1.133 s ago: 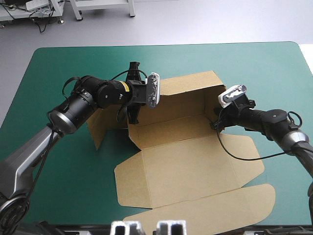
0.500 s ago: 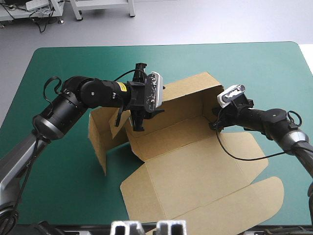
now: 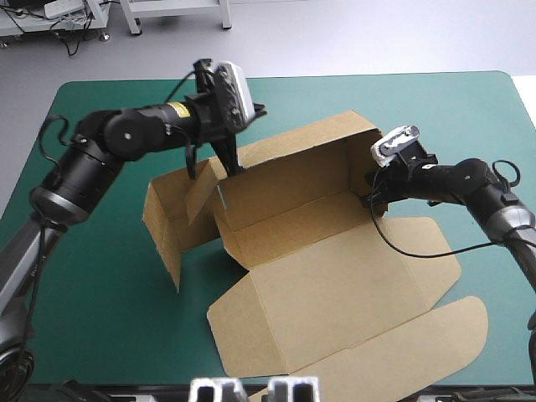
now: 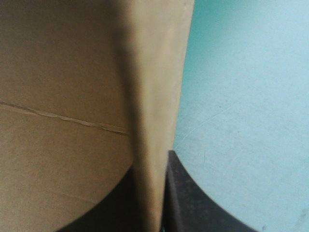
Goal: Fold the box
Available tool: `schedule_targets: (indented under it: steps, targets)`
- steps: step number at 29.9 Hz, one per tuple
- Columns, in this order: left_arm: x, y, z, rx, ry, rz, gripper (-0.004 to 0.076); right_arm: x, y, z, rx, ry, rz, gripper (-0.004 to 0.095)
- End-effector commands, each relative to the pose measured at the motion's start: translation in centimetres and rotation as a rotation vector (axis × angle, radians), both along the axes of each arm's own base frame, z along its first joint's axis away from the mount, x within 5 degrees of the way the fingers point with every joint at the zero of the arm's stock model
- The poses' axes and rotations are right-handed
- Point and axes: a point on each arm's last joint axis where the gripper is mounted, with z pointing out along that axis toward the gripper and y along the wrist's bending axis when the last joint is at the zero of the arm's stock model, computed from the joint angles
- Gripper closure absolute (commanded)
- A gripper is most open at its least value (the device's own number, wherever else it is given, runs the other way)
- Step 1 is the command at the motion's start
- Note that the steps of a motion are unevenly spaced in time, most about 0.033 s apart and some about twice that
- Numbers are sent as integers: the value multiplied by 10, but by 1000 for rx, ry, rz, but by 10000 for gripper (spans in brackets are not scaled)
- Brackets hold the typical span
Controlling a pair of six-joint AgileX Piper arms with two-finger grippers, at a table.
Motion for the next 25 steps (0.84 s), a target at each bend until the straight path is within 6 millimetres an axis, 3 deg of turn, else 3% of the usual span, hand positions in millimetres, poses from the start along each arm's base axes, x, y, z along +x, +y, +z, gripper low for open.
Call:
schedule_targets:
  steps: [1, 4, 10, 16, 25]
  targets:
    - [3, 50, 36, -227, 84, 217, 709, -4, 0, 35, 21, 9, -23, 928]
    - [16, 93, 31, -334, 233, 424, 710, -6, -1, 48, 18, 75, -35, 928]
    - [30, 155, 1, -258, 444, 767, 712, -9, -7, 79, -13, 167, -104, 928]
    - [45, 171, -35, -98, 612, 934, 714, -3, -12, 80, -109, 365, -121, 928]
    - [64, 167, -68, -53, 768, 908, 734, 34, -11, 34, -140, 558, -186, 928]
